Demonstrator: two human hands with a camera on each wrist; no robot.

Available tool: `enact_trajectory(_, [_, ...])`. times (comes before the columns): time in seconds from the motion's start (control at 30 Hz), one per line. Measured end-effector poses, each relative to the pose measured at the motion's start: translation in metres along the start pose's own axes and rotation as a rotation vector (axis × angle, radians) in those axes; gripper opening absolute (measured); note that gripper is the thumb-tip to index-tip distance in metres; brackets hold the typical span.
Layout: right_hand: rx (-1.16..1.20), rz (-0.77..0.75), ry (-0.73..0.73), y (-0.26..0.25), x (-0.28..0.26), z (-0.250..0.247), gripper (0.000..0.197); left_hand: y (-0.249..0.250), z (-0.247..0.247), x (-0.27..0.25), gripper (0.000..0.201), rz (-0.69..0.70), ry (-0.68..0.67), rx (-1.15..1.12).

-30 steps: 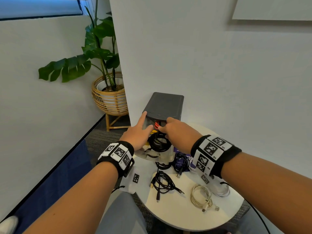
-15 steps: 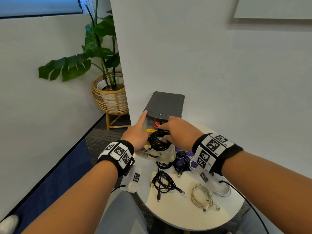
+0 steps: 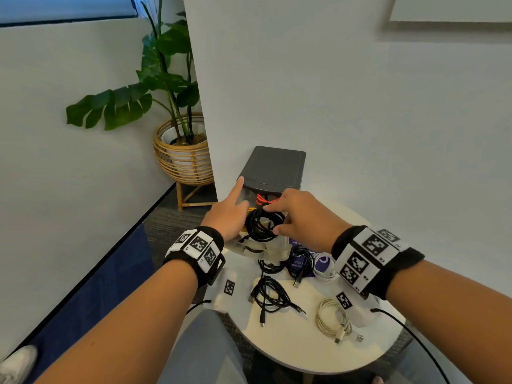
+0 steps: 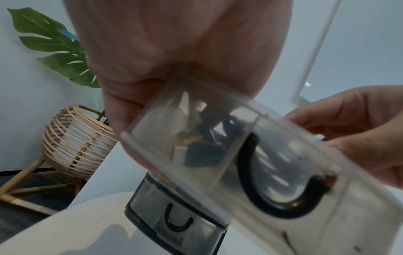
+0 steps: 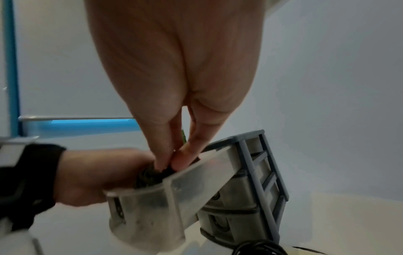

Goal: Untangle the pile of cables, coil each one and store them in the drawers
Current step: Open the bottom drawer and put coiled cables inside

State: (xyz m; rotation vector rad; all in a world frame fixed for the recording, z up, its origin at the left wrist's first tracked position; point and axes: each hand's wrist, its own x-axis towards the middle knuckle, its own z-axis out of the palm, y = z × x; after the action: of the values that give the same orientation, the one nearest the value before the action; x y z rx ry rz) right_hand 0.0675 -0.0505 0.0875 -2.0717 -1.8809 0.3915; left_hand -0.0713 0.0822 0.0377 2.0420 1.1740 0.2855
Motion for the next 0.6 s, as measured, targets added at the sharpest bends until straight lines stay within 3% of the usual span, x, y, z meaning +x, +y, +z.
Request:
enact_trajectory(0.07, [-0.056, -0.001, 0.000, -0.001, 0.001, 0.004, 0.049, 0.004, -0.002, -0.002, 0.065, -0.006, -0.024, -0.053])
enact_trajectory(0.23, [-0.208, -0.029, -0.024, -0.002, -0.002, 0.015, 0.050, 0.006, -0.003, -0.003, 0.087, 0.018, -0.128, -0.101])
enact_trajectory(0.4, [-0.141, -0.059, 0.033, -0.002, -0.002, 0.018, 0.057, 0.008, -0.003, -0.004, 0.086, -0.010, -0.136, -0.139])
enact_trajectory(0.6, [-0.246, -0.132, 0.002, -0.003, -0.003, 0.024, 0.061, 0.001, -0.001, 0.000, 0.089, 0.044, -0.106, -0.085])
